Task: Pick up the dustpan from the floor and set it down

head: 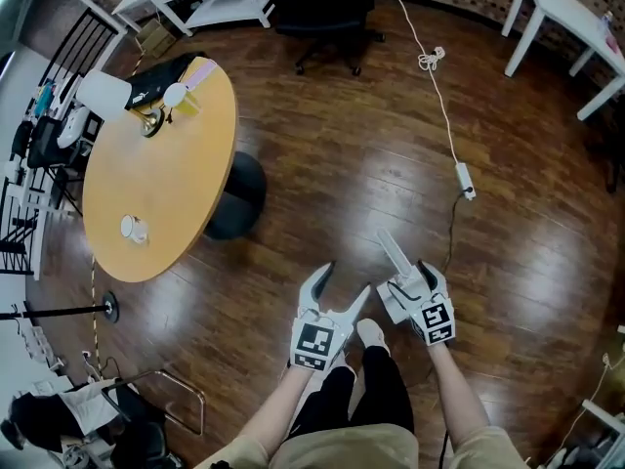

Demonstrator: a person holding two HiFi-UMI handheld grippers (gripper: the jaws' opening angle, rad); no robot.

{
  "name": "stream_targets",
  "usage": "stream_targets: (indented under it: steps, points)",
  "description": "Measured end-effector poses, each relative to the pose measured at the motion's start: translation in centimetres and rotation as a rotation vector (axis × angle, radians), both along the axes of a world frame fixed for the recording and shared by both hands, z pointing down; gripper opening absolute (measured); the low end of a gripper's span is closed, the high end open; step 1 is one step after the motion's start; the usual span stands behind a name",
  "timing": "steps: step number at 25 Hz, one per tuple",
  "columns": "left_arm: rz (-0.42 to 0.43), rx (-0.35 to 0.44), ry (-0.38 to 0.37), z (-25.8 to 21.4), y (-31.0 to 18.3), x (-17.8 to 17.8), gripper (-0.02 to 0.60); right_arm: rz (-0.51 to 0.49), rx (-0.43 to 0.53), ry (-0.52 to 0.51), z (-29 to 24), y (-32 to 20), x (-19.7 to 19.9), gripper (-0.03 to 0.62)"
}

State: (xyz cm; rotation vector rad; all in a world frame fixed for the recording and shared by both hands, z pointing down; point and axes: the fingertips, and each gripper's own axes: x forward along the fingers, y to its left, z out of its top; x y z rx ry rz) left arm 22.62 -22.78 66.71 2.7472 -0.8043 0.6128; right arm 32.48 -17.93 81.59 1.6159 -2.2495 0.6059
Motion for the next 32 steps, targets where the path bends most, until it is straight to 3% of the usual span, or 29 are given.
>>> stream_targets:
  steps: [5, 7, 10, 21, 28, 32]
  points:
    - [-0.086, 0.015, -0.005, -0.1, -1.3, -1.7, 0.310, 0.001, 0.025, 0.015, 0.7, -2.0, -0.3, 0.317]
    - [-0.120, 0.030, -0.007, -0.5, -1.9, -2.6, 0.311, 0.000, 0.043, 0.000, 0.1, -2.7, -0.3, 0.179]
    - [-0.171, 0.046, -0.004, -1.3, -2.7, -4.5, 0.311, 0.011, 0.022, 0.004, 0.0, -3.2, -0.7, 0.083]
    - [-0.234, 0.073, 0.076, -7.1, -1.0, -9.1, 0.311, 0.009, 0.005, 0.054, -5.4, -0.3, -2.9, 0.074]
    - [-0.337, 0.099, 0.121, -12.3, -0.2, -14.2, 0.311, -0.033, 0.116, 0.045, -15.2, -2.2, -6.8, 0.073]
    - [-0.404, 0.160, 0.148, -15.9, -0.2, -17.5, 0.311, 0.015, 0.180, -0.003, -21.6, -4.1, -8.4, 0.072]
